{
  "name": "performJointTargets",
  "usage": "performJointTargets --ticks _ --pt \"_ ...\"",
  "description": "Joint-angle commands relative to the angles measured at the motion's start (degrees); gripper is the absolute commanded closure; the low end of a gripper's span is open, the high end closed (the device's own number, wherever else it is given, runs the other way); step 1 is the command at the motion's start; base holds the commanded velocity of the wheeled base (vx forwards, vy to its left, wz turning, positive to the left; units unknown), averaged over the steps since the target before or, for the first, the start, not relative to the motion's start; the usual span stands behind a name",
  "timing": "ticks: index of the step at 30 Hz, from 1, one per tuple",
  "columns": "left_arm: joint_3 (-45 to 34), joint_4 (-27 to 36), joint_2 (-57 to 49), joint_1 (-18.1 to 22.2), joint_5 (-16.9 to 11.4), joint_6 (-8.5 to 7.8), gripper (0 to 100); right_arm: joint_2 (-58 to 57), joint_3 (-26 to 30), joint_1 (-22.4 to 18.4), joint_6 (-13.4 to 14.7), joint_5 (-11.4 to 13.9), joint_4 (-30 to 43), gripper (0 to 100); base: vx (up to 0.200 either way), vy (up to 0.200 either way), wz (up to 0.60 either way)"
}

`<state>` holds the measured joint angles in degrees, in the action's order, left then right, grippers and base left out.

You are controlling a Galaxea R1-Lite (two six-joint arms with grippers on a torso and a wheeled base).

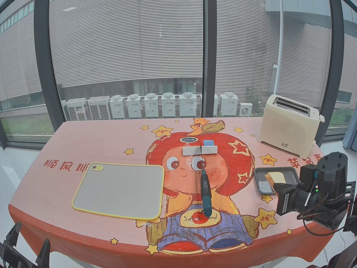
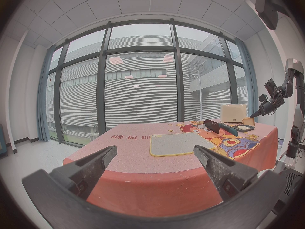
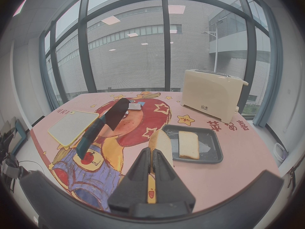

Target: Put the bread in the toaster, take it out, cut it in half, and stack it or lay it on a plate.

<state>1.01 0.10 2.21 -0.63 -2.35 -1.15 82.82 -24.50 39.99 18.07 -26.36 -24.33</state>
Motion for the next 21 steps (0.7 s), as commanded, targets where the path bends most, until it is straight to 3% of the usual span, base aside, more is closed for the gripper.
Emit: performJointTargets --ticks 1,8,21 --pt "-1.0 0.0 0.1 0.0 0.0 0.00 0 1.3 -0.3 -2.0 -0.8 -0.1 0.0 100 0.000 0.000 0.00" --pt "-1.0 0.0 0.1 0.0 0.0 0.00 0 1.3 -0.6 -5.7 -3.6 -0.1 0.0 100 0.000 0.000 0.00" --pt "-1.0 0.0 0.1 0.0 0.0 0.00 0 5.2 -1.9 -10.5 -5.1 0.0 -0.1 100 0.000 0.000 0.00"
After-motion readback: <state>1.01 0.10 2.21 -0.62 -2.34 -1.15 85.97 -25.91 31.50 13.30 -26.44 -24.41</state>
